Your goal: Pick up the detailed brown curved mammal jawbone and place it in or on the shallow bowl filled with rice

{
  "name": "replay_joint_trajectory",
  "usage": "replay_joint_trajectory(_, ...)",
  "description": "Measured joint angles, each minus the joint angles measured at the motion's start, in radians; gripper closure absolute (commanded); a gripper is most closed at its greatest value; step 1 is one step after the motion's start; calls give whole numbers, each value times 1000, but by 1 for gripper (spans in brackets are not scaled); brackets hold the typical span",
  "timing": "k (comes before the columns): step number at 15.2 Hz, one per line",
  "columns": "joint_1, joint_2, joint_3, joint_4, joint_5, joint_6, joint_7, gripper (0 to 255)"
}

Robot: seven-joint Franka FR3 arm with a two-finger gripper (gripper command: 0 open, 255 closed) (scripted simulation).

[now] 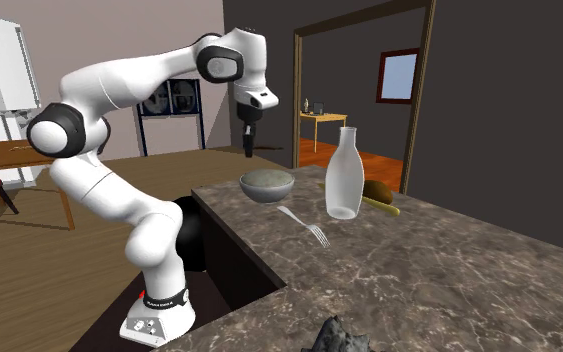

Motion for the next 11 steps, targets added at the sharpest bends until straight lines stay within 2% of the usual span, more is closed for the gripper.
replay_joint_trajectory(11,-4,-33,17,-161,6,122,-42,255)
